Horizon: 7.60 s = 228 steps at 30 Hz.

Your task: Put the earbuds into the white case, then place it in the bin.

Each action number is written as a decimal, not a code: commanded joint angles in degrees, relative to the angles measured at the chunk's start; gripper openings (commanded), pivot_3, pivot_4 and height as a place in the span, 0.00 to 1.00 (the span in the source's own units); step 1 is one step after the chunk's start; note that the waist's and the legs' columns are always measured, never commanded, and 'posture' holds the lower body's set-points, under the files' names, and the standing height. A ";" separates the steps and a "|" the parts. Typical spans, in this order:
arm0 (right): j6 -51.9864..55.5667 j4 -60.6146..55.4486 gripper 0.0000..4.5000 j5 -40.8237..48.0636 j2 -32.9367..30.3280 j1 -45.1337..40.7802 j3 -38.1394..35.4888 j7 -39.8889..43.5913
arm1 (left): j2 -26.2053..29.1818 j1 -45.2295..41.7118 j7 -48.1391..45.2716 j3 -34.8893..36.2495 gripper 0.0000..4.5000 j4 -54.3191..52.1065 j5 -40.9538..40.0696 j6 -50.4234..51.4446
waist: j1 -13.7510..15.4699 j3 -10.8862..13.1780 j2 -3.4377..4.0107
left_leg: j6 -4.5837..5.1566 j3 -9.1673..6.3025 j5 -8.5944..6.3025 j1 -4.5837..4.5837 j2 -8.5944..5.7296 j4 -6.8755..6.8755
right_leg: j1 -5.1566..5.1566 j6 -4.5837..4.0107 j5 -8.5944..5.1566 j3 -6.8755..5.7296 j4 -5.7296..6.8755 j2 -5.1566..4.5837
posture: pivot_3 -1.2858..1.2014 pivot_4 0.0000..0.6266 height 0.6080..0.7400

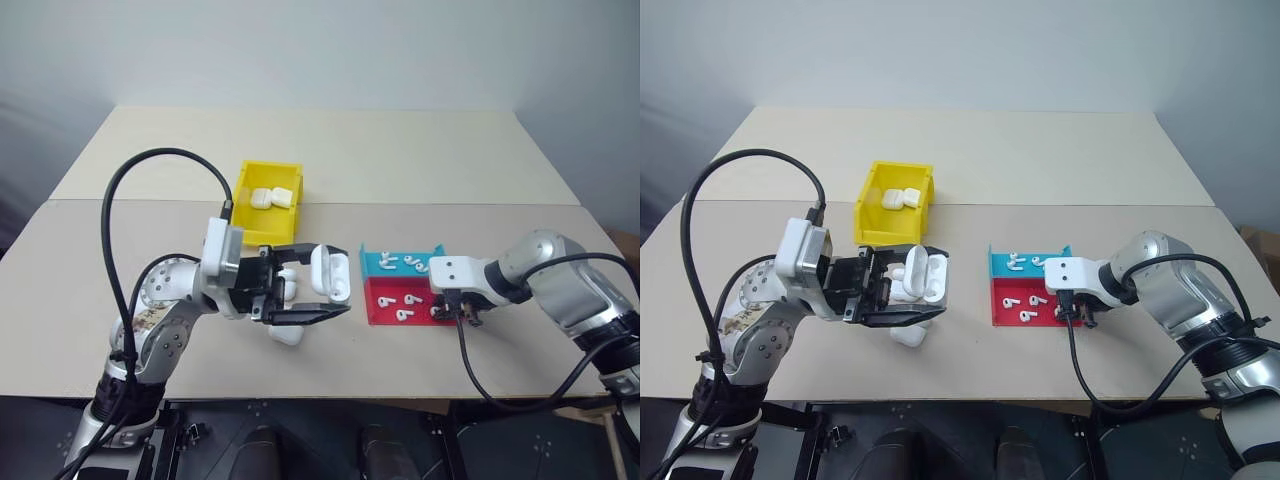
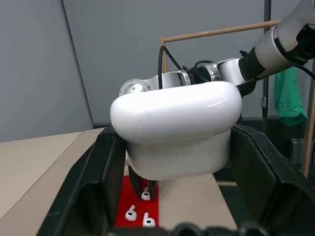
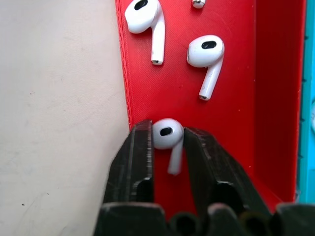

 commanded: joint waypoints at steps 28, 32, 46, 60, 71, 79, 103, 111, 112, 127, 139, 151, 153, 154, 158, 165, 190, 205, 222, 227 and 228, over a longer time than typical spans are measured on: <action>46.64 -47.72 0.14 53.34 34.37 1.09 -48.54 -45.81 | -9.05 -20.37 -3.16 -4.91 0.63 20.32 6.20 1.58 | 0.67 -0.04 0.11 | 0.00 -0.14 0.01 -0.13 0.00 -0.04 | -0.06 0.01 0.01 -0.08 0.05 0.05 | 0.52 0.24 1.00; 44.60 -48.08 0.14 55.02 33.96 2.73 -46.22 -48.77 | -9.50 -21.17 -4.60 -4.62 0.63 21.40 6.53 1.17 | 0.50 -0.04 0.11 | 0.01 -0.16 0.02 -0.14 0.00 -0.05 | -0.05 0.01 0.01 -0.09 0.02 0.05 | 0.52 0.24 1.00; 37.23 -46.62 0.14 56.81 28.04 7.42 -42.34 -52.05 | -9.04 -20.86 -6.39 -3.60 0.63 20.58 6.59 1.46 | -0.05 -0.04 0.11 | 0.02 -0.18 0.02 -0.16 0.00 -0.06 | -0.06 0.01 0.01 -0.10 0.02 0.05 | 0.52 0.24 1.00; 31.86 -45.76 0.66 56.99 22.66 9.43 -39.89 -51.84 | -9.30 -20.97 -6.32 -3.13 0.63 20.54 6.77 1.19 | -0.03 -0.04 0.10 | 0.03 -0.19 0.02 -0.18 0.00 -0.06 | -0.06 0.01 0.01 -0.10 0.00 0.05 | 0.52 0.24 1.00; 30.75 -42.12 0.66 66.00 19.93 5.21 -45.14 -54.74 | -9.56 -20.57 -6.12 -2.65 0.63 20.60 7.24 1.30 | -0.03 -0.03 0.10 | 0.04 -0.20 0.02 -0.18 0.01 -0.06 | -0.06 0.01 0.01 -0.10 -0.01 0.05 | 0.52 0.24 1.00; 29.79 -39.10 0.66 70.50 16.38 5.18 -47.81 -55.37 | -9.36 -20.71 -6.27 -2.34 0.63 21.00 7.61 0.91 | -0.01 -0.03 0.10 | 0.04 -0.20 0.02 -0.21 0.00 -0.06 | -0.06 0.01 0.01 -0.11 -0.04 0.05 | 0.52 0.24 1.00; -8.56 14.65 0.39 8.48 2.66 -17.71 -0.15 -3.13 | 2.41 -8.71 -6.14 4.80 0.63 6.50 2.56 4.30 | -0.04 0.02 0.20 | 0.03 -0.14 0.02 -0.42 0.02 -0.07 | -0.39 0.01 0.00 -0.09 -0.06 0.05 | 0.52 0.24 1.00; -30.31 44.94 0.39 -5.20 13.15 -30.07 5.57 0.38 | 3.62 -5.70 -3.18 6.22 0.63 3.00 1.92 4.65 | -0.39 0.03 0.22 | 0.01 -0.07 0.04 -0.43 0.03 -0.09 | -0.47 0.00 0.00 -0.06 0.00 0.05 | 0.52 0.24 1.00; -31.93 47.51 0.39 -6.20 14.05 -31.01 5.56 0.45 | 3.80 -5.43 -2.98 6.32 0.63 2.74 1.82 4.67 | -0.43 0.04 0.24 | 0.00 -0.07 0.05 -0.43 0.03 -0.09 | -0.48 0.00 0.01 -0.06 0.00 0.05 | 0.52 0.24 1.00; -42.28 64.11 0.39 -14.34 21.51 -37.33 4.53 -1.67 | 5.89 -1.95 1.31 7.82 0.63 -1.49 0.35 5.02 | -0.51 0.11 0.35 | -0.05 -0.05 0.08 -0.42 0.04 -0.10 | -0.52 -0.01 0.01 -0.05 0.10 0.05 | 0.52 0.24 1.00; -43.91 68.27 0.39 -18.68 24.08 -37.67 3.70 -6.29 | 7.37 -0.67 3.37 8.41 0.63 -3.60 -0.66 5.39 | -0.87 0.12 0.37 | -0.10 -0.03 0.10 -0.43 0.04 -0.10 | -0.60 -0.01 0.01 -0.02 0.21 0.05 | 0.52 0.24 1.00; -44.10 69.22 0.39 -19.65 25.01 -36.71 2.98 -5.55 | 7.52 -0.60 3.65 8.64 0.63 -3.66 -0.78 5.48 | -1.72 0.12 0.37 | -0.13 -0.03 0.12 -0.39 0.04 -0.09 | -0.62 -0.02 0.01 0.01 0.54 0.05 | 0.52 0.24 1.00; -44.01 69.27 0.39 -19.69 25.11 -36.53 2.87 -5.48 | 7.53 -0.65 3.64 8.66 0.63 -3.58 -0.75 5.46 | -1.78 0.12 0.37 | -0.13 -0.03 0.12 -0.39 0.04 -0.09 | -0.62 -0.02 0.01 0.01 0.54 0.05 | 0.52 0.24 1.00; -44.16 69.23 0.39 -19.65 25.10 -36.40 2.80 -5.27 | 7.57 -0.58 3.69 8.73 0.63 -3.70 -0.80 5.50 | -1.79 0.12 0.37 | -0.13 -0.03 0.13 -0.38 0.04 -0.09 | -0.62 -0.02 0.01 0.02 0.54 0.05 | 0.52 0.24 1.00; -44.15 69.17 0.14 -19.69 25.18 -36.08 2.36 -5.21 | 7.77 -0.47 3.62 8.90 0.63 -3.74 -0.85 5.56 | -1.80 0.12 0.37 | -0.13 -0.03 0.13 -0.38 0.04 -0.10 | -0.63 -0.02 0.01 0.02 0.54 0.05 | 0.52 0.24 1.00; -42.40 69.01 0.14 -19.20 24.88 -36.17 0.93 -5.39 | 7.74 -1.05 3.21 8.84 0.63 -3.08 -0.92 5.63 | -1.82 0.12 0.37 | -0.14 -0.01 0.13 -0.39 0.04 -0.09 | -0.67 -0.02 0.01 0.04 0.54 0.05 | 0.52 0.24 1.00; 39.85 -31.98 0.14 54.10 33.06 -2.28 -49.75 -32.16 | -2.73 -20.26 -3.76 0.39 0.63 19.61 4.99 3.47 | -0.15 0.12 0.41 | -0.09 -0.05 0.17 -0.49 0.04 -0.05 | -0.75 -0.01 0.00 0.04 0.68 0.08 | 0.52 0.24 1.00; 34.74 -39.45 0.14 59.35 32.81 3.80 -39.52 -46.74 | -5.78 -24.21 -7.52 0.35 0.63 25.24 7.53 0.93 | -0.19 0.12 0.41 | -0.05 -0.07 0.18 -0.57 0.03 -0.06 | -0.80 -0.02 0.00 0.05 0.61 0.08 | 0.52 0.24 1.00; 28.68 -37.40 0.42 58.24 26.81 5.49 -33.79 -46.10 | -5.60 -23.21 -6.71 1.28 0.63 23.82 7.29 1.06 | -0.18 0.12 0.40 | -0.04 -0.08 0.18 -0.58 0.03 -0.06 | -0.81 -0.02 0.00 0.04 0.59 0.08 | 0.52 0.24 1.00; 29.01 -38.96 0.81 59.77 24.90 6.25 -34.53 -46.55 | -5.60 -23.48 -6.56 1.30 0.63 24.23 7.30 0.88 | -0.16 0.12 0.40 | -0.03 -0.08 0.18 -0.58 0.03 -0.06 | -0.81 -0.02 0.00 0.04 0.57 0.08 | 0.52 0.24 1.00; 28.95 -39.53 0.89 60.48 24.18 6.46 -34.99 -46.40 | -5.60 -23.58 -6.56 1.34 0.63 24.37 7.32 0.83 | -0.16 0.12 0.40 | -0.03 -0.08 0.18 -0.58 0.03 -0.06 | -0.80 -0.02 0.00 0.04 0.57 0.08 | 0.52 0.24 1.00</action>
